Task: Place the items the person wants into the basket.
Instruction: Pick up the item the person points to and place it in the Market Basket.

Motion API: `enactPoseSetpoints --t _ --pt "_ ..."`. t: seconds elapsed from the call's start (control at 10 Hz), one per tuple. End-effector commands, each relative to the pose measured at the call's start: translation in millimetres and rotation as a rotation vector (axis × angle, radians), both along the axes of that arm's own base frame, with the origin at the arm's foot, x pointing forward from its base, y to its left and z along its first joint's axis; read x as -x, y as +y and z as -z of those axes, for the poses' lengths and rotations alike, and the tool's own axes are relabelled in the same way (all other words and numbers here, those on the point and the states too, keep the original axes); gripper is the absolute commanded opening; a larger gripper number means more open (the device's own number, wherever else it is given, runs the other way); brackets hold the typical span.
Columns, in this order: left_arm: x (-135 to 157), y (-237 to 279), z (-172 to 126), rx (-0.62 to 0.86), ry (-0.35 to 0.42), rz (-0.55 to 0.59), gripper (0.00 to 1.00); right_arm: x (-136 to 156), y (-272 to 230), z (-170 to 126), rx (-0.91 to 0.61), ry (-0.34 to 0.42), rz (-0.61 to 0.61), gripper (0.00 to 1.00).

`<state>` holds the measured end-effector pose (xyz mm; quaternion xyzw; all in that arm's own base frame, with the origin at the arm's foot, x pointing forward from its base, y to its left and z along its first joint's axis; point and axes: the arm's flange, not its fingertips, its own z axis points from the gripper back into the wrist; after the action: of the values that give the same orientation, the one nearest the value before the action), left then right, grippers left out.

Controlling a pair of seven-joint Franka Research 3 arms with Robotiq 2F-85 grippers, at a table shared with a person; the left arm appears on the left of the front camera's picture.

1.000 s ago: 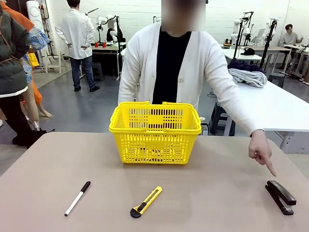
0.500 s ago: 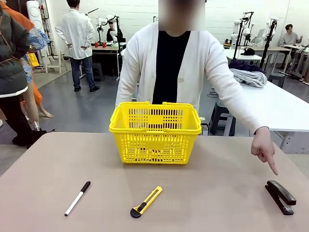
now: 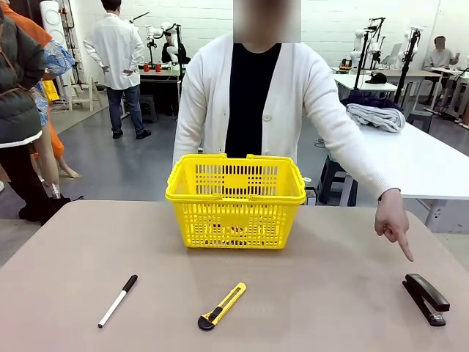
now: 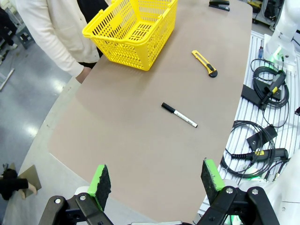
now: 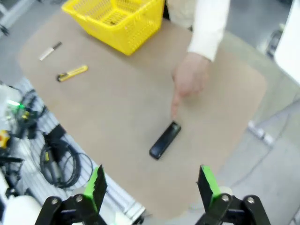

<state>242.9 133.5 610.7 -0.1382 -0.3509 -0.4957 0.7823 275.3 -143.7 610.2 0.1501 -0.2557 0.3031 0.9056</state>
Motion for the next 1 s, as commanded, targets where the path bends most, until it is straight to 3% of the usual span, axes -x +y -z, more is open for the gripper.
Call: enactPoseSetpoints --t 0.0,0.3,0.4,0.5,0.7,0.9 --pt "-0.7 -1.0 -0.2 -0.007 0.008 -0.016 1.0 -9.2 28.3 -15.6 0.073 0.242 0.08 1.0" --pt "-0.7 -1.0 -0.2 -0.007 0.008 -0.016 1.0 -41.5 72.3 12.9 0.136 0.442 0.103 1.0" --pt "-0.7 -1.0 -0.2 -0.007 0.008 -0.016 1.0 -58.5 80.5 29.9 0.161 0.465 0.137 1.0" --pt "-0.7 -1.0 -0.2 -0.007 0.008 -0.016 1.0 -73.5 86.0 48.4 0.185 0.468 0.174 1.0" --pt "-0.7 -1.0 -0.2 -0.007 0.008 -0.016 1.0 -92.5 88.0 86.3 0.275 0.364 0.268 1.0" --pt "-0.7 -1.0 -0.2 -0.007 0.008 -0.016 1.0 -98.1 87.4 119.5 0.277 0.352 0.259 1.0"
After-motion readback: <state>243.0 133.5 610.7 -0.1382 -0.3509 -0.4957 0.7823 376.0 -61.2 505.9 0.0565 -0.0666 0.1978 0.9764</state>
